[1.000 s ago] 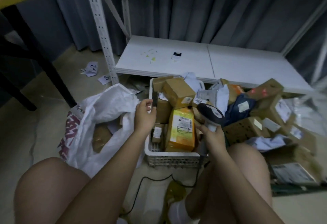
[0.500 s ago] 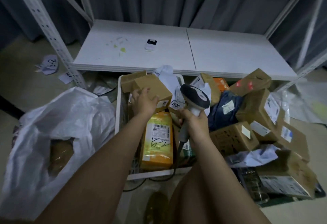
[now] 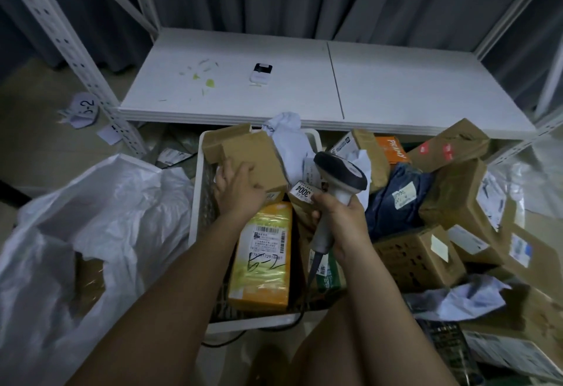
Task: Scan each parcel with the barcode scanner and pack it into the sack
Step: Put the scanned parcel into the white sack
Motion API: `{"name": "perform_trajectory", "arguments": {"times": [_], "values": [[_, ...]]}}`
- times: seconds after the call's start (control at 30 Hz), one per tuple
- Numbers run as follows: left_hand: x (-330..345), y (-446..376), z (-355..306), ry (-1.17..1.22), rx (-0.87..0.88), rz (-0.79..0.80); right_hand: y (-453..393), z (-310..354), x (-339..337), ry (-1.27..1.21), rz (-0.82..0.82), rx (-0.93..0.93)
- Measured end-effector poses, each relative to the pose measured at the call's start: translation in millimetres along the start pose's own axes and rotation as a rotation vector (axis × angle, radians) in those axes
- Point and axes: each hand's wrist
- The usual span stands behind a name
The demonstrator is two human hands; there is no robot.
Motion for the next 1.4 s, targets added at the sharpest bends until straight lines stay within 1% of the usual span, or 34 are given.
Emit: {"name": "perform_trajectory", "arguments": {"times": [0.07,0.13,0.27,0.43,0.6,0.67,0.8,0.93,1.03,1.13,1.23,1.33,1.4], "values": [[-2.8,2.5,1.0,-0.031,-0.012,-0.050,0.2,1.0,-0.6,-0.010,-0.006,0.015],[-4.4,2.9,-3.7,-0.068,-0.016,-0.057,2.5,1.8,-1.0,-0.021,-0.011,0.023],[-4.7,0.2,-24.3,-0.160,-0.125,0.008,9.0,2.0,-4.0,-0.049,-0.002,0.035],[-9.7,5.0,-39.9,-0.166,-0.279,0.086,12.6,-2.6,-7.2,-0.015,0.016,0.060],[-25.7,8.5,-22.9,-0.102,-0.319,0.126,15.4,-4.1,-10.6,0.020,0.038,0.062],[-33.4,13.6,-9.6,0.008,-0.310,0.106,17.2,-4.3,-11.0,0.032,0.055,0.063],[-52.5,27.4,15.5,0.482,-0.253,0.128,21.7,-2.5,-8.2,0.030,0.084,0.058],[-72.2,56.2,29.0,0.914,-0.240,0.291,29.8,2.2,1.3,-0.007,0.113,0.015],[-87.9,84.4,35.1,1.175,-0.286,0.492,40.0,5.6,12.7,-0.060,0.106,-0.037],[-96.9,99.0,50.0,1.338,-0.299,0.680,52.3,7.3,28.0,-0.057,0.101,-0.070],[-104.5,111.2,64.1,1.408,-0.291,0.795,68.4,10.3,45.8,-0.079,0.126,-0.054],[-114.5,119.7,76.1,1.386,-0.285,0.796,83.9,11.0,59.1,-0.045,0.137,-0.049],[-122.7,119.7,84.9,1.362,-0.274,0.691,91.6,11.7,62.6,-0.017,0.135,-0.046]]}}
Point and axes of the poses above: each hand's wrist, its own y-axis away from the middle knuckle, its own x-axis out of the palm, z = x × y, and after that the axes turned 12 degrees about -x, right-handed
